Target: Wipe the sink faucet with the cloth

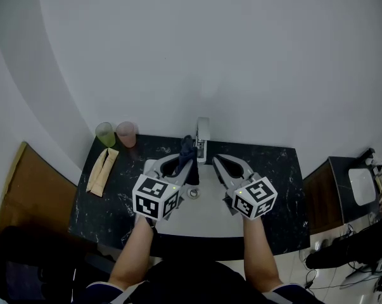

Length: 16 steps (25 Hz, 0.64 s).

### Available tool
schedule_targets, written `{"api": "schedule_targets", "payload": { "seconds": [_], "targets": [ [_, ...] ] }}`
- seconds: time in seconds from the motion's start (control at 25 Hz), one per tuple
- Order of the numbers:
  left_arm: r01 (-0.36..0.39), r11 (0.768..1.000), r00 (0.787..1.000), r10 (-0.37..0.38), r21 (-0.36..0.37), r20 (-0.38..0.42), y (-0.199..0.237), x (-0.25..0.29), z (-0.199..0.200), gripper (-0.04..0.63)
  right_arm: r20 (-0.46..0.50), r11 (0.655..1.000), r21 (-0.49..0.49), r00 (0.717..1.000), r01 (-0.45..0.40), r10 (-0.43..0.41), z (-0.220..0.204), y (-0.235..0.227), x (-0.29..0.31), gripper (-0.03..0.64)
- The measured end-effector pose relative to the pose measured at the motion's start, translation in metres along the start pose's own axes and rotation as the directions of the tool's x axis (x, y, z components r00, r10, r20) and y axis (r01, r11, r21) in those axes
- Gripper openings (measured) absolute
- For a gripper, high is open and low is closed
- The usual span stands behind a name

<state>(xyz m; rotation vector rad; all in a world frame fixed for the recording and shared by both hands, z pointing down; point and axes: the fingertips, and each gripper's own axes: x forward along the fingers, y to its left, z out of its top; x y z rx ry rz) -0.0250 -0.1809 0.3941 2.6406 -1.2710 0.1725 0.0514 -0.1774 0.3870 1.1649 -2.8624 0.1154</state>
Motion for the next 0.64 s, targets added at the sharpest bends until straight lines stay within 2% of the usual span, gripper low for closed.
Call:
{"api": "schedule_targets", "payload": {
  "seconds": [0.64],
  "targets": [
    [0.016,1.000,1.000,-0.016,-0.001,-0.003,-0.0037,0.0058,-0.0010,0.069,-0.003,1.000,-0.004,1.000,-0.007,0.007,0.0013,-0.0019,0.0006,0.003]
  ]
}}
